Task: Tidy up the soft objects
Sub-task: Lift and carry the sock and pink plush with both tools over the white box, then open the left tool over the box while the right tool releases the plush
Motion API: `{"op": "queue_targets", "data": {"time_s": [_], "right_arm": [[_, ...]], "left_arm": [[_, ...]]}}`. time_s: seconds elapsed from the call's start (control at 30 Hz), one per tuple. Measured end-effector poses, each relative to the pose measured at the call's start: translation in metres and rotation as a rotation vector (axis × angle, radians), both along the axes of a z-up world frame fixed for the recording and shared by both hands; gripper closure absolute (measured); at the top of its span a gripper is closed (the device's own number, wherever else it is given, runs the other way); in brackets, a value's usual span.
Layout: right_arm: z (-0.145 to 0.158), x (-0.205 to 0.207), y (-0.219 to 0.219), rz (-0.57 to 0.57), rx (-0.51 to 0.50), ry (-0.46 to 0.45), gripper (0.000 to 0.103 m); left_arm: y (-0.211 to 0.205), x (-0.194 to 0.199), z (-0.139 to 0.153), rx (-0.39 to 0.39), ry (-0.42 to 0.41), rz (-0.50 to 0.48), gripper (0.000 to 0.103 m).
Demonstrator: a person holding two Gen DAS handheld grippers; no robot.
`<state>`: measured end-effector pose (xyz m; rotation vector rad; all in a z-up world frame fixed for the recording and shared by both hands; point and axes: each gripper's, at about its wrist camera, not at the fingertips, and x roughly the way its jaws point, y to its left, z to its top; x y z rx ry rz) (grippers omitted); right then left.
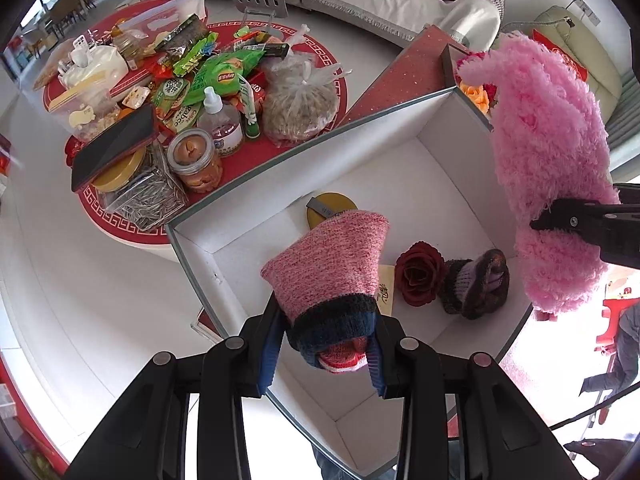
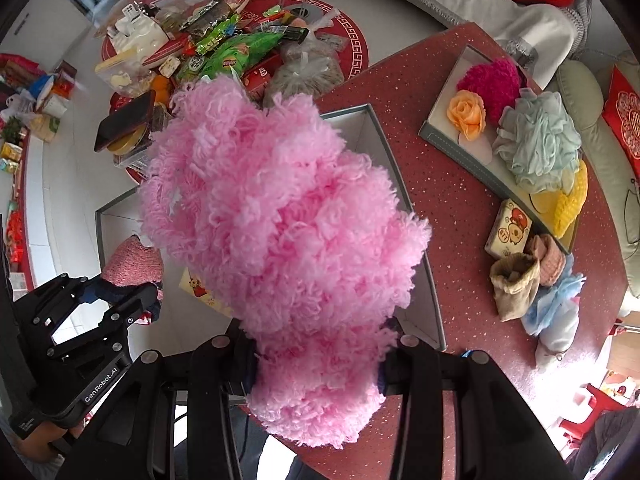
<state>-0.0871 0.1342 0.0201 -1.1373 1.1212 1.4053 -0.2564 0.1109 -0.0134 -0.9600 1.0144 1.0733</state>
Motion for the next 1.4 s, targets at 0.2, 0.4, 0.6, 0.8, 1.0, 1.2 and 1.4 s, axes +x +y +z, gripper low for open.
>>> {"op": "queue_targets", "data": {"time_s": [0.2, 0.4, 0.6, 0.8, 1.0, 1.2, 1.4], "right_arm": [[0.003, -0.006, 0.007, 0.055, 0.034, -0.076, 0.057], [0.001, -0.013, 0.009, 0.114, 0.048, -0.136, 0.057], [-0.003, -0.017, 0.008, 0.147, 0.061, -0.18, 0.057], [-0.008, -0.016, 0.011, 0.146, 0.051, -0.188, 0.057], [-0.014, -0.016, 0.014, 0.151, 0.04, -0.197, 0.057], [-0.021, -0.014, 0.016, 0.152, 0.03, -0.213, 0.056], [-0.024, -0.01, 0.016, 0.134, 0.034, -0.202, 0.035]], "left_arm": [[0.003, 0.004, -0.005, -0.014, -0.007, -0.007, 0.065], [0.004, 0.008, -0.009, -0.025, -0.009, -0.022, 0.065], [0.006, 0.009, -0.011, -0.029, -0.008, -0.029, 0.065], [0.007, 0.011, -0.014, -0.041, -0.004, -0.037, 0.065], [0.008, 0.013, -0.016, -0.046, 0.0, -0.046, 0.065], [0.008, 0.017, -0.017, -0.047, 0.004, -0.071, 0.065], [0.006, 0.028, -0.011, -0.012, 0.018, -0.107, 0.007]]}}
